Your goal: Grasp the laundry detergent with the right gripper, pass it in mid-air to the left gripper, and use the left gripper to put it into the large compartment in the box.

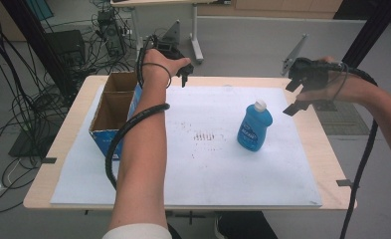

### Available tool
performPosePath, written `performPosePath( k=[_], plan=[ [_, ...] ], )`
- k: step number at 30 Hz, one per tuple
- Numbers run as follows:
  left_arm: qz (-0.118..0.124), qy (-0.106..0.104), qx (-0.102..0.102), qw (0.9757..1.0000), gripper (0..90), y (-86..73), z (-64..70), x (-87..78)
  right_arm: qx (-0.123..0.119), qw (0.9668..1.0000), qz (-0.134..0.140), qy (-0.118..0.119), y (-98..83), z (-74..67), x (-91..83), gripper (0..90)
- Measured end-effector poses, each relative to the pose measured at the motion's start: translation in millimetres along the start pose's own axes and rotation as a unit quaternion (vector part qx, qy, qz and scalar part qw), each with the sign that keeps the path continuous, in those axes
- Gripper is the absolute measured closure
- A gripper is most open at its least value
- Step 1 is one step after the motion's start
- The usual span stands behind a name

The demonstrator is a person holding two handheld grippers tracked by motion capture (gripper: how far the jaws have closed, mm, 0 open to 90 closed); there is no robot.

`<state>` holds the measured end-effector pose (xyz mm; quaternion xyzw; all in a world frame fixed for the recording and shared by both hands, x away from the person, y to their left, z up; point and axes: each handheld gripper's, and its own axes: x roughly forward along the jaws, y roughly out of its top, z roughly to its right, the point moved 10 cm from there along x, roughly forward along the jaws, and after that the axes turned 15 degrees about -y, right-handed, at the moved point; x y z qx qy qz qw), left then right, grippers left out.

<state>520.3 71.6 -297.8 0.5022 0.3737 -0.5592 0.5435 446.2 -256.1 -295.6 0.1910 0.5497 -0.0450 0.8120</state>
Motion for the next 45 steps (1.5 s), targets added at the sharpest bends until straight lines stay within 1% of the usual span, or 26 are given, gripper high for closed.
performPosePath(
  k=[3, 8, 12, 18, 19, 25, 29, 32, 35, 37, 39, 45],
  plan=[
    [0.003, -0.001, 0.0, 1.0, 6.7, 0.9, -0.5, -1.0, 0.005, 1.0, -0.001, -0.003, -2.8, -1.0, 0.4, 8.3],
    [0.002, -0.001, 0.0, 1.0, 6.7, 0.3, -2.1, -0.7, 0.019, 0.9998, 0.006, -0.006, -5.3, -2.9, 1.7, 8.1],
    [0.0, -0.002, -0.001, 1.0, 6.7, -0.9, -3.6, 1.2, 0.037, 0.9992, 0.014, -0.005, -8.0, -6.0, 4.1, 7.7],
    [-0.003, -0.003, -0.002, 1.0, 6.8, -2.6, -4.9, 6.2, 0.061, 0.9979, 0.02, -0.009, -17.2, -11.8, 13.2, 5.5],
    [-0.004, -0.002, -0.001, 1.0, 6.8, -2.9, -5.0, 6.6, 0.07, 0.9972, 0.024, -0.007, -20.9, -14.9, 17.1, 5.5],
    [-0.003, -0.002, -0.001, 1.0, 6.8, -2.4, -5.5, 6.6, 0.084, 0.9959, 0.031, -0.013, -28.9, -21.6, 27.2, 4.8],
    [-0.004, 0.0, -0.001, 1.0, 6.8, -2.6, -7.1, 6.1, 0.1, 0.9939, 0.043, -0.016, -34.0, -28.2, 38.1, 4.3],
    [-0.004, -0.001, -0.003, 1.0, 6.8, -2.9, -7.8, 6.6, 0.106, 0.9931, 0.047, -0.019, -35.6, -30.3, 42.2, 4.3],
    [-0.005, 0.0, -0.003, 1.0, 6.7, -3.3, -8.8, 7.3, 0.118, 0.9909, 0.059, -0.023, -37.5, -33.6, 48.8, 4.1],
    [-0.005, 0.0, -0.004, 1.0, 6.7, -3.2, -9.6, 7.9, 0.125, 0.99, 0.062, -0.022, -38.6, -35.8, 51.8, 4.2],
    [-0.005, 0.0, -0.004, 1.0, 6.8, -2.9, -9.7, 8.6, 0.134, 0.9885, 0.066, -0.021, -39.7, -38.9, 56.7, 4.1],
    [-0.005, 0.0, -0.003, 1.0, 6.7, -2.8, -9.3, 9.3, 0.145, 0.9864, 0.073, -0.021, -39.8, -46.0, 69.9, 4.1]
  ],
)
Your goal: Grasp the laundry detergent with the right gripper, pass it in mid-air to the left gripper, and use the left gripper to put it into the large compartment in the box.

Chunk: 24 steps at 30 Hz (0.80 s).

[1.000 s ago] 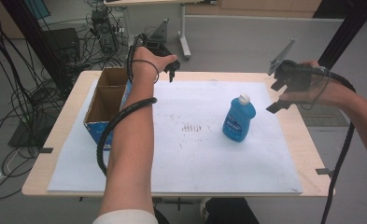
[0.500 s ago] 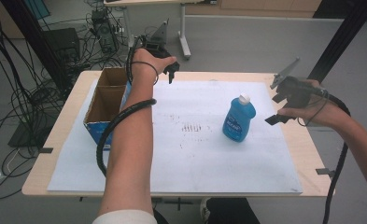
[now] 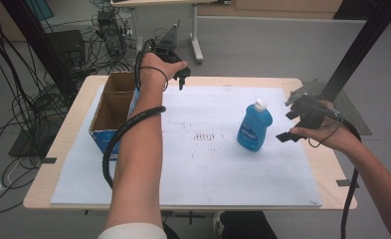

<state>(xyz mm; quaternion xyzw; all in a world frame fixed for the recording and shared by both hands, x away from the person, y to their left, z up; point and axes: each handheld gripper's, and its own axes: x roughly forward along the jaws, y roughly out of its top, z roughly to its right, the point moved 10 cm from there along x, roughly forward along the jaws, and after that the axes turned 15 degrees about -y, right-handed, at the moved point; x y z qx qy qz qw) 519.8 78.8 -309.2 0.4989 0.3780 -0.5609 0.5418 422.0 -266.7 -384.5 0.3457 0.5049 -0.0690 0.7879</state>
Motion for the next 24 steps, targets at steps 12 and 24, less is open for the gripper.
performPosePath(
  k=[12, 24],
  plan=[
    [-0.003, 0.003, -0.001, 1.0, 6.8, -1.2, -2.9, 2.7, 0.039, 0.9987, 0.026, -0.017, -3.0, -13.4, 29.5, 4.3],
    [-0.005, 0.003, -0.002, 1.0, 6.7, -1.3, -5.0, 4.6, 0.086, 0.9931, 0.071, -0.036, -2.1, -24.4, 58.1, 3.7]
  ],
)
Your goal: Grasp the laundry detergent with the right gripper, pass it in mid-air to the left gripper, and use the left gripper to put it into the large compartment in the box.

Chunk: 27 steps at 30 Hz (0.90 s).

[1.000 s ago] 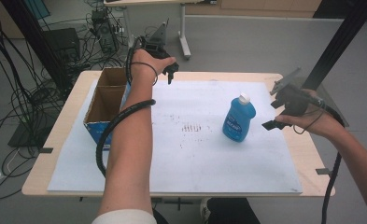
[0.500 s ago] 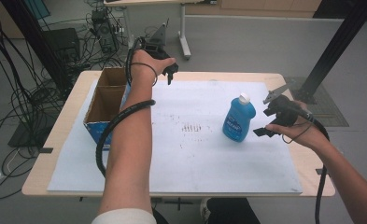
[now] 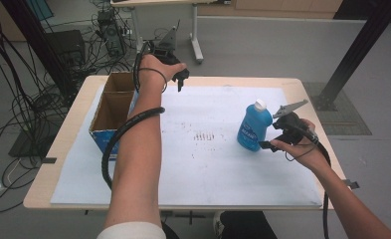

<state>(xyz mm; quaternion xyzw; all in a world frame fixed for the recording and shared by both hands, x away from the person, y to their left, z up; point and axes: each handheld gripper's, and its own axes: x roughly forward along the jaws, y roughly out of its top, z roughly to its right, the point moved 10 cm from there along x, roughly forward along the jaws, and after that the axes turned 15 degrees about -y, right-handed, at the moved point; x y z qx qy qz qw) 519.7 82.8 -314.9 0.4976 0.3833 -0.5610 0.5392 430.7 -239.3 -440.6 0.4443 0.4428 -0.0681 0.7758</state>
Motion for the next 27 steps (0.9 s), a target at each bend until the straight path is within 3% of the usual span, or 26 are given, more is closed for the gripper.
performPosePath(
  k=[9, 18, 27],
  plan=[
    [-0.002, 0.0, 0.001, 1.0, 6.8, 0.9, 1.0, 3.3, 0.025, 0.9991, 0.031, -0.013, 4.3, -3.5, 9.8, 3.3],
    [-0.004, 0.001, 0.001, 1.0, 6.7, 0.3, 0.6, 5.0, 0.038, 0.9961, 0.074, -0.031, 11.9, -6.4, 18.0, 2.7],
    [-0.005, 0.002, 0.001, 1.0, 6.8, 0.7, 0.7, 5.3, 0.062, 0.993, 0.096, -0.028, 18.1, -9.0, 23.1, 2.5]
  ],
)
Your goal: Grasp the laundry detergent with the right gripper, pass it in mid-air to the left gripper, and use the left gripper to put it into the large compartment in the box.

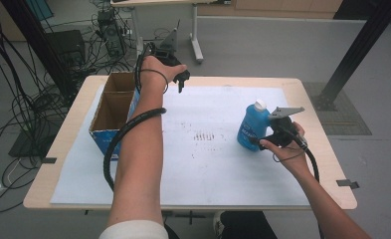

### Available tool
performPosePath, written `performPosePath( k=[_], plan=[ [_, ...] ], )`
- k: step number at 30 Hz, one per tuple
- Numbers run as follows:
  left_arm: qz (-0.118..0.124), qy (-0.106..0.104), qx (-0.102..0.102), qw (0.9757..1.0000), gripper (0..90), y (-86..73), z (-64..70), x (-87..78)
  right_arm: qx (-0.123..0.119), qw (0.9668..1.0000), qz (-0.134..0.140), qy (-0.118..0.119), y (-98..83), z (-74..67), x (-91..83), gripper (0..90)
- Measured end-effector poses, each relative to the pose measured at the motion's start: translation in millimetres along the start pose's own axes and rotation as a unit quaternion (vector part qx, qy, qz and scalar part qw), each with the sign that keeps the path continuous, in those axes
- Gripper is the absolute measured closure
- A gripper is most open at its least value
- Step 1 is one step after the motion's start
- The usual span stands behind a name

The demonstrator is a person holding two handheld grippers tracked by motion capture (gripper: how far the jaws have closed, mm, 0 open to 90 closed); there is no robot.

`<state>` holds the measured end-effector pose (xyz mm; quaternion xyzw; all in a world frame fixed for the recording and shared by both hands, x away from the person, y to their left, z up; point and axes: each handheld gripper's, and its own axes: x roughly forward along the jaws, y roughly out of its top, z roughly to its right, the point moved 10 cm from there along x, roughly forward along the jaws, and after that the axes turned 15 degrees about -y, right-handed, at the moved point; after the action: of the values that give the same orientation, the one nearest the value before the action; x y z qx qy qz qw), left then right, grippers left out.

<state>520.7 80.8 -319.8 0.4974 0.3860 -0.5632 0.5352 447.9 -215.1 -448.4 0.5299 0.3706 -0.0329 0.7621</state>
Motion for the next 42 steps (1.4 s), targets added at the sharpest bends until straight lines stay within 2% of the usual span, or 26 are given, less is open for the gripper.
performPosePath(
  k=[3, 5, 14, 42],
  plan=[
    [-0.001, 0.0, 0.001, 1.0, 6.7, 0.3, 1.5, 1.7, 0.017, 0.9997, 0.017, -0.004, 2.9, -0.4, 2.8, 2.1],
    [-0.002, -0.001, 0.001, 1.0, 6.8, 0.7, 2.4, 2.8, 0.023, 0.9995, 0.019, -0.002, 2.9, -1.3, 4.7, 2.1],
    [0.0, 0.0, 0.003, 1.0, 6.8, 2.9, 2.9, 1.4, 0.033, 0.999, 0.029, -0.006, 3.8, -2.3, 10.4, 1.9],
    [0.002, -0.001, 0.003, 1.0, 6.7, 3.5, 2.8, -1.2, 0.019, 0.9991, 0.037, -0.008, 8.6, -6.5, 10.3, 2.0]
  ],
)
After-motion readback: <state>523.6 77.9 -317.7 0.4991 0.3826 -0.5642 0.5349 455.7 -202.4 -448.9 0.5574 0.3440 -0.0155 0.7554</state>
